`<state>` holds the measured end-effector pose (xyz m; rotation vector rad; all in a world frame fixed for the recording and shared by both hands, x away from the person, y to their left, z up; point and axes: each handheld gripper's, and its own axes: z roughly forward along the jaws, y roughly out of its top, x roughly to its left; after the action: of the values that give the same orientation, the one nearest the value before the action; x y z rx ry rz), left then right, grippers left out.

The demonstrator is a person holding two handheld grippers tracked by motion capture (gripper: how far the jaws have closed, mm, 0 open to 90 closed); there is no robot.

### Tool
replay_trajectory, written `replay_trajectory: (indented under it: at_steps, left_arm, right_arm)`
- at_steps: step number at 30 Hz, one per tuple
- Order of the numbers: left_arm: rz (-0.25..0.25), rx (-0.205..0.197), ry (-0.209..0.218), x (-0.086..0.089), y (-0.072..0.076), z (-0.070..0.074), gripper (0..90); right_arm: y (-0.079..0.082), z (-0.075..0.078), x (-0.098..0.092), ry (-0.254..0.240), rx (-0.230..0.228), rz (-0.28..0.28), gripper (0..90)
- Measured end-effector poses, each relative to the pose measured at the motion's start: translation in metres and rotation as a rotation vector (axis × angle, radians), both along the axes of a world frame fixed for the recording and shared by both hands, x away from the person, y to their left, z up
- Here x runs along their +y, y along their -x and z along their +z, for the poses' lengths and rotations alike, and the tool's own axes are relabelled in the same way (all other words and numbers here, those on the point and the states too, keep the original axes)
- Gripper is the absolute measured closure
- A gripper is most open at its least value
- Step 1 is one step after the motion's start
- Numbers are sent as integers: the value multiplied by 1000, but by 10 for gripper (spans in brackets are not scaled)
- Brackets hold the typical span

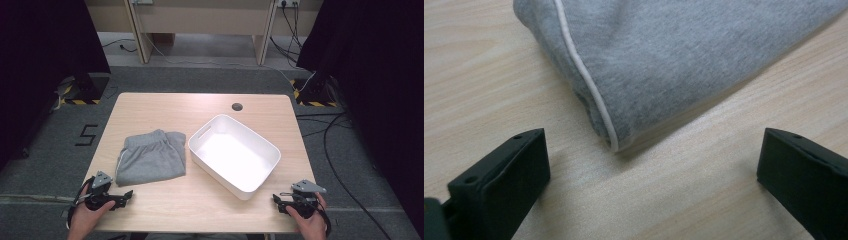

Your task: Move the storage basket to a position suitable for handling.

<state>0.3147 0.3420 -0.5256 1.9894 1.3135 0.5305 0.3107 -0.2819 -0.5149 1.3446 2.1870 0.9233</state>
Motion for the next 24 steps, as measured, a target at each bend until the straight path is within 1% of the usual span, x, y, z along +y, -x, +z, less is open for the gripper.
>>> replay_trajectory:
  at_steps: [1, 2, 3, 4, 5, 6, 9, 10, 11, 14, 15, 16, 17, 18, 19, 20, 21, 22, 24]
  left_arm:
    - [0, 0, 0, 0, 0, 0, 33]
    - [10, -14, 20, 2, 2, 1, 84]
    - [1, -22, 33, 3, 2, 2, 118]
    - [1, -22, 33, 3, 2, 2, 156]
    - [-3, -21, 49, 4, 3, 2, 156]
    - [-2, -14, 59, 5, 4, 2, 148]
    - [-4, -18, 62, 3, 5, 5, 146]
    - [-6, -23, 54, 1, 5, 8, 146]
    - [-9, -38, 57, -1, 7, 13, 146]
    - [-11, -54, 64, -4, 9, 20, 146]
    - [-11, -62, 72, -5, 10, 23, 146]
    - [-22, -82, 92, -9, 12, 31, 147]
    - [-22, -82, 92, -9, 12, 31, 147]
    - [-30, -92, 95, -12, 13, 35, 147]
    - [-37, -102, 93, -14, 15, 38, 148]
    - [-58, -108, 90, -18, 18, 44, 148]
    - [-58, -108, 90, -18, 18, 44, 148]
    - [-63, -112, 104, -22, 17, 49, 148]
    - [-69, -107, 141, -28, 13, 53, 150]
  right_arm:
    - [0, 0, 0, 0, 0, 0, 144]
    - [0, 0, 0, -2, -3, 1, 155]
    - [0, 0, 0, -1, -3, 1, 157]
    - [0, 0, 0, -1, -3, 1, 157]
    - [1, 0, 0, 0, -4, 4, 167]
    - [2, 1, -1, -4, -14, 3, 225]
    - [3, 2, -1, -12, -25, -7, 220]
    - [4, 6, -2, -20, -33, -11, 218]
    - [4, 8, -2, -24, -39, -13, 212]
    - [8, 19, -2, -35, -75, -23, 200]
    - [8, 19, -2, -35, -75, -23, 200]
    - [11, 27, -1, -47, -94, -29, 188]
    - [11, 27, -1, -47, -94, -29, 188]
    - [13, 32, 0, -55, -100, -31, 185]
    - [14, 36, 1, -60, -117, -29, 185]
    - [17, 46, 4, -74, -135, -23, 185]
    - [17, 46, 4, -74, -135, -23, 185]
    - [18, 55, 7, -87, -150, -15, 192]
    - [18, 64, 9, -100, -167, -17, 208]
